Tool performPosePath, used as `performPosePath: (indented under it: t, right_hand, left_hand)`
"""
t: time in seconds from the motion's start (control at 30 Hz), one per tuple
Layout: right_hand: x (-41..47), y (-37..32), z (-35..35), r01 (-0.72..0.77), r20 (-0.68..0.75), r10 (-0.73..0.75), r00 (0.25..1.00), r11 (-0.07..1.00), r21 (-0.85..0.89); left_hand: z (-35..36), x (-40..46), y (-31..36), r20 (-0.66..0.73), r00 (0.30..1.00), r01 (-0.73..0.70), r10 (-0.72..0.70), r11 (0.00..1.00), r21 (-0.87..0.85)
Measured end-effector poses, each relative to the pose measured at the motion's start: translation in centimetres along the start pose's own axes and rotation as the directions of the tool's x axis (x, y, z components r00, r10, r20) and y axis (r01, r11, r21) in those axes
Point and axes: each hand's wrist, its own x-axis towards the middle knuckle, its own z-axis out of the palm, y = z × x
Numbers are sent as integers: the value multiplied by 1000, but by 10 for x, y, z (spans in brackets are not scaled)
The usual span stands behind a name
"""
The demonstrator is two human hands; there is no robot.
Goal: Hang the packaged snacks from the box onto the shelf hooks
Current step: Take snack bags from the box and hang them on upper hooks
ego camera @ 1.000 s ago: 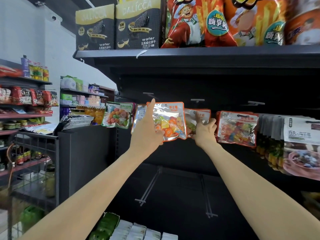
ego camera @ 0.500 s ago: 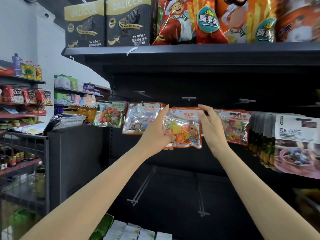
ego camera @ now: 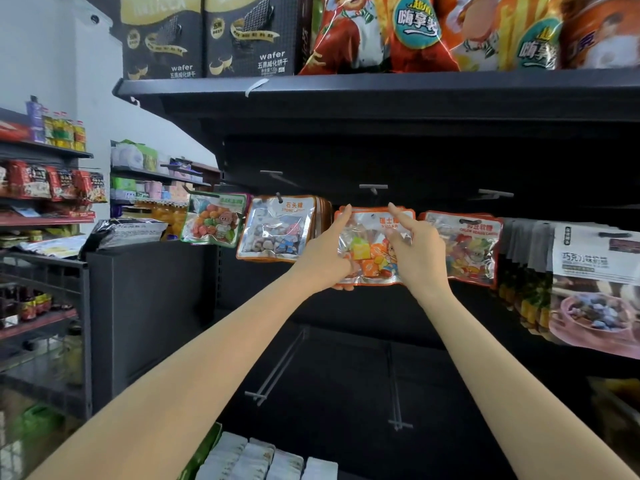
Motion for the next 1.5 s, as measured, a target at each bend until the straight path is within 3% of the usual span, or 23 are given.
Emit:
performPosePath:
  t: [0.33, 0.77, 0.9, 1.0, 1.13, 1.3, 1.5]
  right_hand:
    - [9, -4, 1, 58, -47, -62, 997, 995, -87]
    - [9, -4, 5, 66, -3, -68, 998, 984, -162]
    - [6, 1, 10, 76, 32, -70, 997, 969, -235]
    - [6, 13, 20, 139, 74, -118, 990, 883, -448]
    - [12, 23, 31, 160, 154, -82, 985, 780, -605]
    - [16, 20, 32, 174, 148, -105, 983, 770, -614]
    - [-3, 10, 28, 214, 12, -246, 969, 818, -533]
  left_hand:
    - [-3, 7, 3, -67, 997, 41, -39, 999, 36]
    - [-4, 14, 3, -20, 993, 120, -120, 993, -25]
    - [3, 26, -1, -97, 994, 64, -46, 980, 191]
    - [12, 45, -10, -119, 993, 44, -2, 934, 355]
    - [24, 64, -12, -118, 992, 85, -37, 895, 438]
    - [26, 68, -4, -146, 987, 131, -59, 824, 551]
    - [20, 39, 7, -218, 956, -14, 197, 771, 637]
